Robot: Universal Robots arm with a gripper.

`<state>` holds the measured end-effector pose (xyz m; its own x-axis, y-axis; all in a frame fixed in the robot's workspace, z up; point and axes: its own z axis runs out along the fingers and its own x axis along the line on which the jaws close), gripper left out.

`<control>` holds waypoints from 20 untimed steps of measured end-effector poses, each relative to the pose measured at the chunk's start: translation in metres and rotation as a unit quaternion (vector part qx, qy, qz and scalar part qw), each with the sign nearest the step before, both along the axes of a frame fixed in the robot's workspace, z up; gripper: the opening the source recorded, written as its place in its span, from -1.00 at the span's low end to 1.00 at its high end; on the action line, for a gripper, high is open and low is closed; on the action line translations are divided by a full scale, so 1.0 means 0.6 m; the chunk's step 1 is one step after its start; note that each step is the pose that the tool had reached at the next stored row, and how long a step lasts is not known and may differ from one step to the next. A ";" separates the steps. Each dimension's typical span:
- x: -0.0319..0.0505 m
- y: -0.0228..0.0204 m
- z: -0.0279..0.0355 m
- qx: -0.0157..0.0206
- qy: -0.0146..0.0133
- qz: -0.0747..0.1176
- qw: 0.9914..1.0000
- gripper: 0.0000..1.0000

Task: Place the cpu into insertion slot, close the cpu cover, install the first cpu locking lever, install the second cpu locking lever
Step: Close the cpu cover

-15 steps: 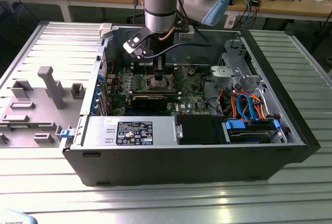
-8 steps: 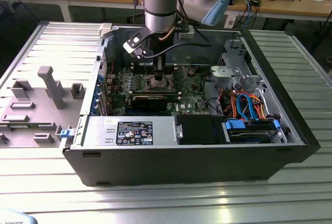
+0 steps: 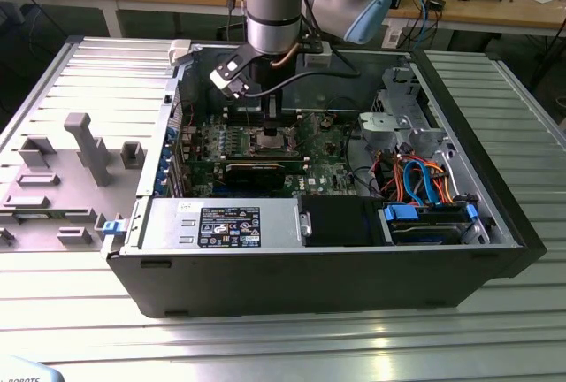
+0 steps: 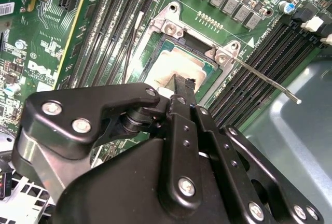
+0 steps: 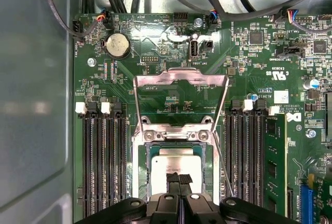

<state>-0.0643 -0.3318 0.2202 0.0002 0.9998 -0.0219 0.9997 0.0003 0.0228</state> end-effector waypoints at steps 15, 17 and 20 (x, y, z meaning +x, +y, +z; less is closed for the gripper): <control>0.000 0.0000 0.005 0.000 0.000 0.000 1.000 -0.79; 0.000 0.0000 0.006 0.000 0.000 0.000 1.000 -0.79; 0.000 0.0000 0.006 0.000 0.000 0.000 1.000 -0.79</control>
